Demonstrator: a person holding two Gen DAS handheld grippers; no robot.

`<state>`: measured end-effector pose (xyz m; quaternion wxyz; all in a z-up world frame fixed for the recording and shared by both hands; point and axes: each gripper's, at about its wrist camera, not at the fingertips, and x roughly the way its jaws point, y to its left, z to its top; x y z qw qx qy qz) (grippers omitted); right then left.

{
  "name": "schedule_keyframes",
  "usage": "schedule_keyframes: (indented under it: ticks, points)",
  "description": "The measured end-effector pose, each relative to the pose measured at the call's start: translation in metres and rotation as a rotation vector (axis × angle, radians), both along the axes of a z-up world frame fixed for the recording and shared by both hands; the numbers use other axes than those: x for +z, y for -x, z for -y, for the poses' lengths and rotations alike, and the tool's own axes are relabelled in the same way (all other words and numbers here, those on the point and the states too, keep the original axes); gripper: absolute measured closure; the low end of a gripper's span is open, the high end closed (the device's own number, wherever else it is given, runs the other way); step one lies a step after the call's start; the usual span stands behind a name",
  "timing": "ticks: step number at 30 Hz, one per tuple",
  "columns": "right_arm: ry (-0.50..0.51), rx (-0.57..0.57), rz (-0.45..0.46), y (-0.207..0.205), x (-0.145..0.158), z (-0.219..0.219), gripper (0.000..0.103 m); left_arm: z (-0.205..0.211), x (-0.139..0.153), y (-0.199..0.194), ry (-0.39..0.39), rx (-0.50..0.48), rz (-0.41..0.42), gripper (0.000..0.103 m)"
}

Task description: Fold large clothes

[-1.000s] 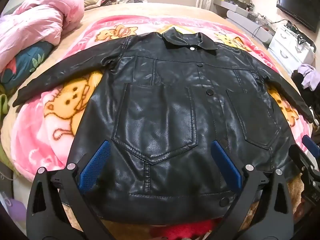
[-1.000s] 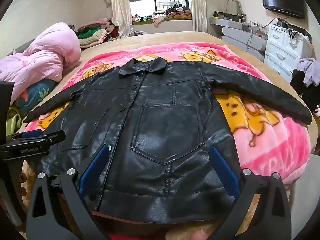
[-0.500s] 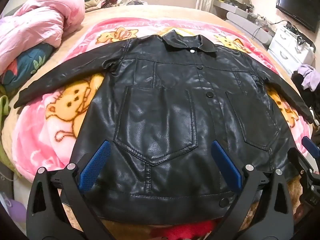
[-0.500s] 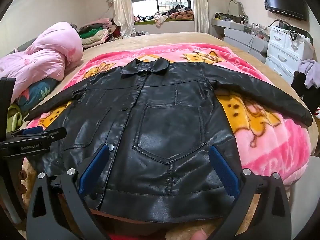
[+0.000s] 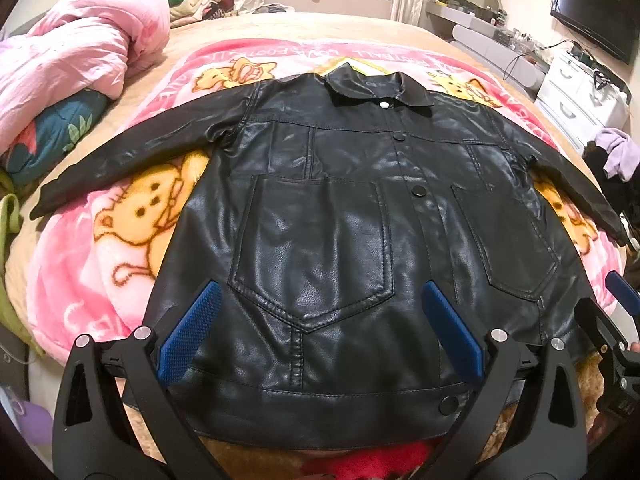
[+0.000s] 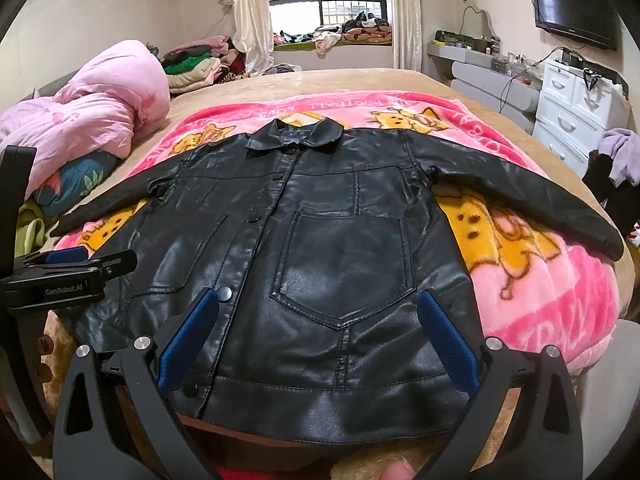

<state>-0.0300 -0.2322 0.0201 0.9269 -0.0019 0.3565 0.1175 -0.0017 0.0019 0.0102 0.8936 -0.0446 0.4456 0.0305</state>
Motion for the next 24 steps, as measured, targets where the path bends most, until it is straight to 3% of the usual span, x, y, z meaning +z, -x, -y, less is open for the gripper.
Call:
schedule_keyframes:
  ticks: [24]
  points:
    - [0.007,-0.003,-0.001,-0.0016,-0.0027,0.0004,0.004,0.0015,0.001,0.0004,-0.006,-0.002,0.007,0.009]
